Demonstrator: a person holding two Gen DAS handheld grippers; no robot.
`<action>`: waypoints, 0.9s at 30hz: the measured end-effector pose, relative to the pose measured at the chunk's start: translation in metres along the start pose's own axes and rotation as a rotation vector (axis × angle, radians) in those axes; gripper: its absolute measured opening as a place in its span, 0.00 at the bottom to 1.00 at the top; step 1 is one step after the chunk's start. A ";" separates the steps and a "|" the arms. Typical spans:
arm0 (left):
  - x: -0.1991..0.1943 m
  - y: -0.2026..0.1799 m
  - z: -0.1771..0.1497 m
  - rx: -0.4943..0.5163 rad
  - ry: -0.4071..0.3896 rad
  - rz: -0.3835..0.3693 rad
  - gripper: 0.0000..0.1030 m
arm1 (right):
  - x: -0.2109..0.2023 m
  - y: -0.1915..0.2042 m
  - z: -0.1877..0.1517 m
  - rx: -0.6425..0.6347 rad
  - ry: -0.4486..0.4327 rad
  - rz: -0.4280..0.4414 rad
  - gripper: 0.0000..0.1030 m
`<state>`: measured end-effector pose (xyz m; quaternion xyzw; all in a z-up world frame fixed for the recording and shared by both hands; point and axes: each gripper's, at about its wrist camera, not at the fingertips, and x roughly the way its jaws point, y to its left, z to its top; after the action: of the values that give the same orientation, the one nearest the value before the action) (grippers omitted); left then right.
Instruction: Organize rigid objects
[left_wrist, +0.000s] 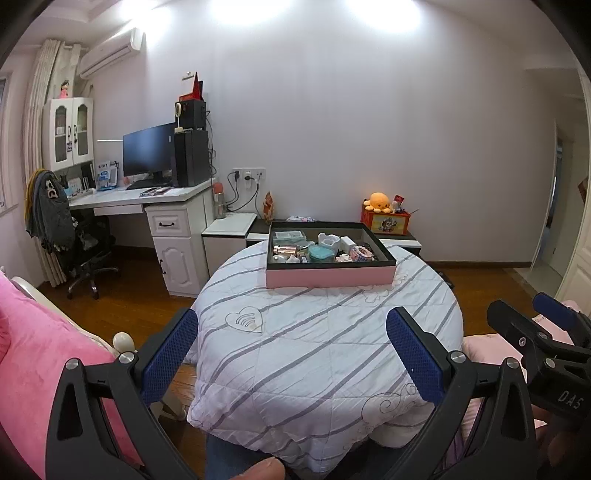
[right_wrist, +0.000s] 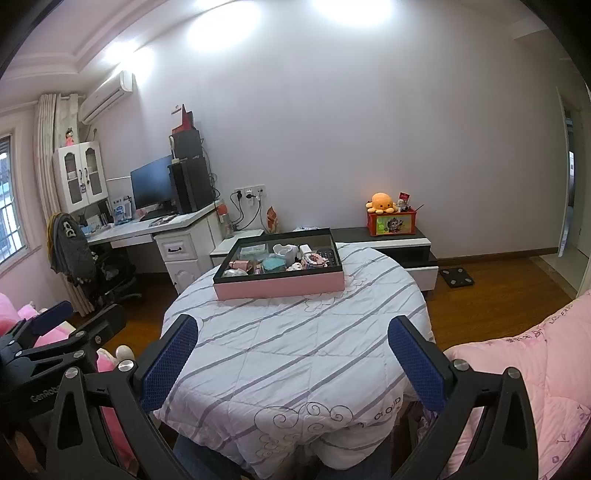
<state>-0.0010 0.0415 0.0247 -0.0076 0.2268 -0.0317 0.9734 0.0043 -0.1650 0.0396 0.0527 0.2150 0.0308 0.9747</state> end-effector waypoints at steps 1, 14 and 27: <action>0.000 0.000 0.000 0.000 0.000 -0.002 1.00 | 0.000 0.001 0.000 0.000 0.001 0.000 1.00; 0.002 -0.002 -0.003 0.004 0.016 -0.029 1.00 | 0.003 0.004 -0.002 -0.001 0.010 0.003 1.00; 0.009 -0.002 -0.002 -0.018 0.050 -0.052 1.00 | 0.005 0.003 -0.003 0.000 0.014 0.004 1.00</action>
<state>0.0058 0.0392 0.0191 -0.0214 0.2510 -0.0551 0.9662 0.0072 -0.1613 0.0357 0.0529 0.2215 0.0330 0.9732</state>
